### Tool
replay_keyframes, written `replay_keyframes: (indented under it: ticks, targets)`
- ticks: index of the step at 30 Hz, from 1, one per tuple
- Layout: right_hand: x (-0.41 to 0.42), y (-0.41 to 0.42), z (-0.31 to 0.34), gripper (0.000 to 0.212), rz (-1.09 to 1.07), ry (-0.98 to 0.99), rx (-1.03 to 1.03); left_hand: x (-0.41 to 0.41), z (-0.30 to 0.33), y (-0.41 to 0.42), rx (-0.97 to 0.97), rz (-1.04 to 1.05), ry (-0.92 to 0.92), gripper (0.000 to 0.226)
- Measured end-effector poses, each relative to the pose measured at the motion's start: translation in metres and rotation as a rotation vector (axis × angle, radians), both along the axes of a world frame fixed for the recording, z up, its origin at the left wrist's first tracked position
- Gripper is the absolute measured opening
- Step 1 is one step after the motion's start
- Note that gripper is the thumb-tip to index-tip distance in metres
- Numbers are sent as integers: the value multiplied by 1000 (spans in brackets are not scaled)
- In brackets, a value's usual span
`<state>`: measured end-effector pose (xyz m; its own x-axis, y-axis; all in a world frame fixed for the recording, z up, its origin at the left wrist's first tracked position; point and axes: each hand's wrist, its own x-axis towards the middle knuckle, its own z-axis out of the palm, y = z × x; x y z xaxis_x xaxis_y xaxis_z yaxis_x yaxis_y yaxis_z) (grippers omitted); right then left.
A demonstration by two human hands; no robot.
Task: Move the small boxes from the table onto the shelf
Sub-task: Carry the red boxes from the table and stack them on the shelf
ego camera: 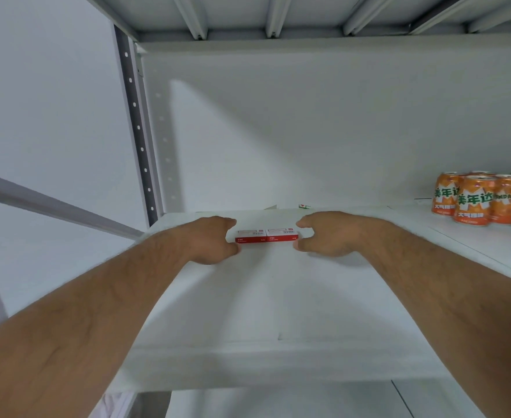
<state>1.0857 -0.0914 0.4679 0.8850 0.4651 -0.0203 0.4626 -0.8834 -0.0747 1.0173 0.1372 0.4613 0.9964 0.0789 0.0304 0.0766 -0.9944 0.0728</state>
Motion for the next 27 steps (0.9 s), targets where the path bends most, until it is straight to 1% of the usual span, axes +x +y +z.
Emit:
replay_keyframes:
  ticks: [3,5,10,13,18,23,27]
  targets:
    - [-18,4,-3,53,42,-34,-15,-20,0,-10,88,9,-16,67]
    - [-30,4,-5,57,80,-79,-28,-36,1,-20,129,30,-20,65]
    - [-68,-1,-6,67,183,-149,-42,-82,2,-48,148,142,-64,65]
    - [-94,-14,-9,71,264,-148,-26,-117,-4,-71,123,237,-74,66]
    - [-136,-44,-17,70,394,-141,-3,-179,-14,-120,114,389,-73,66]
    - [-178,-67,-16,74,503,-89,72,-236,-16,-154,127,490,-74,68]
    - [-222,-72,-17,73,602,-90,116,-285,-21,-170,135,576,-82,70]
